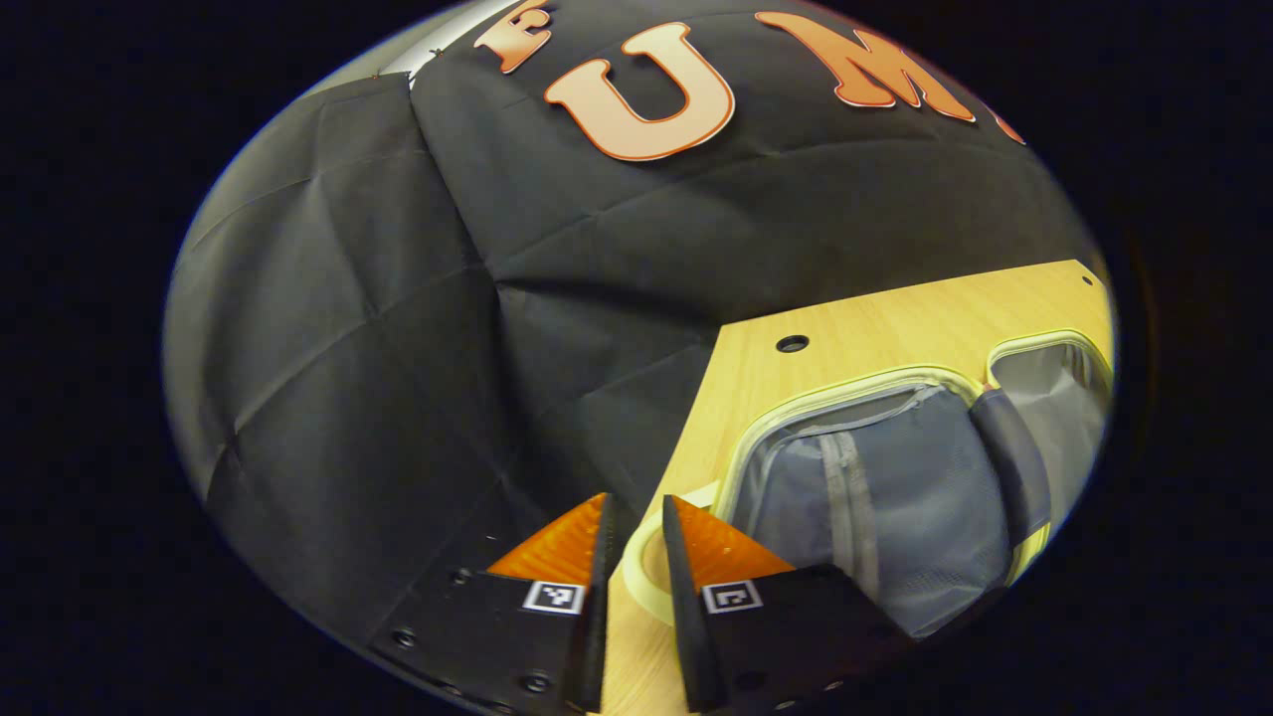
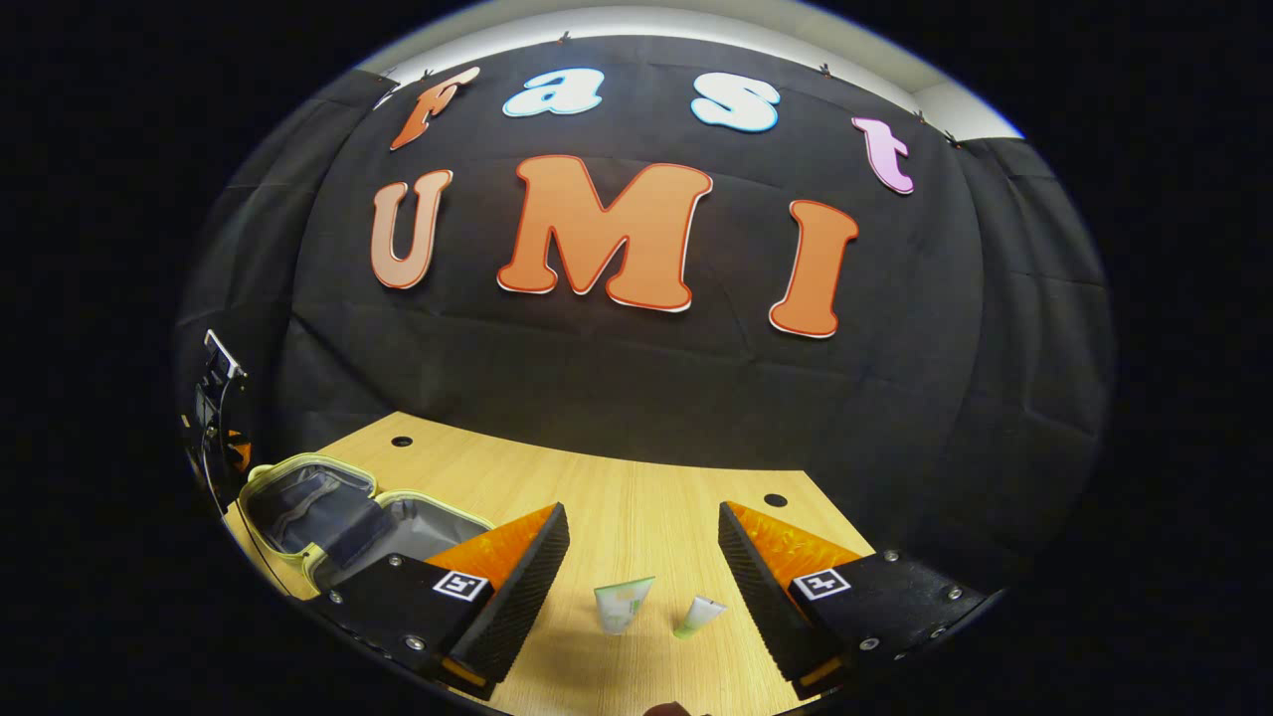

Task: First open the suitcase, pack the skin care products into it, and then close the suitcase.

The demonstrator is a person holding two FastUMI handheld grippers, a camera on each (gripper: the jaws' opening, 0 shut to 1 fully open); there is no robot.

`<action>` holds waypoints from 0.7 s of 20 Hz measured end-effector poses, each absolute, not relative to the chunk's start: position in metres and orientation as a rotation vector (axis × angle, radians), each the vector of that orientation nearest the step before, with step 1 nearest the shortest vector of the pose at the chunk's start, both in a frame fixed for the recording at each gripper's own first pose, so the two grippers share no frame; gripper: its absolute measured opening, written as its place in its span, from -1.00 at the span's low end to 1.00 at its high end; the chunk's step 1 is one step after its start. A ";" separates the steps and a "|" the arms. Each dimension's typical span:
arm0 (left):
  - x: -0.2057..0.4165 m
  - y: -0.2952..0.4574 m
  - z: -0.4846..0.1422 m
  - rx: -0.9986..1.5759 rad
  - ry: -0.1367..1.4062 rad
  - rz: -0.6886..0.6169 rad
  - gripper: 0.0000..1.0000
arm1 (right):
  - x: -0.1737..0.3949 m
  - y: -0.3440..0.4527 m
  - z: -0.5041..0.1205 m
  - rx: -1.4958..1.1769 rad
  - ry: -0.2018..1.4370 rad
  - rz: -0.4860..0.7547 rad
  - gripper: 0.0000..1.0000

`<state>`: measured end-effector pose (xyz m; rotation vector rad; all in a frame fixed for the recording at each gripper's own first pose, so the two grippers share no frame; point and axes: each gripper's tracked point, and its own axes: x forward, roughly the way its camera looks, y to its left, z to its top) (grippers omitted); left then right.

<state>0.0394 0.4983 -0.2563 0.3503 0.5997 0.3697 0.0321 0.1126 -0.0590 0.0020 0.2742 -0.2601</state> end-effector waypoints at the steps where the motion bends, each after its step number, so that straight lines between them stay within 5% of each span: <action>1: 0.039 0.486 -0.254 0.344 0.586 0.351 -0.41 | 0.030 0.110 -0.061 0.002 0.278 -0.263 0.91; 4: 0.048 0.436 -0.239 0.333 0.525 0.278 0.34 | 0.031 0.101 -0.069 -0.013 0.288 -0.261 0.91; 8: 0.051 0.346 -0.220 0.292 0.455 0.170 0.86 | 0.028 0.086 -0.080 -0.012 0.293 -0.247 0.91; 14: 0.054 0.189 -0.202 0.229 0.382 -0.067 0.94 | 0.020 0.061 -0.099 -0.014 0.318 -0.227 0.92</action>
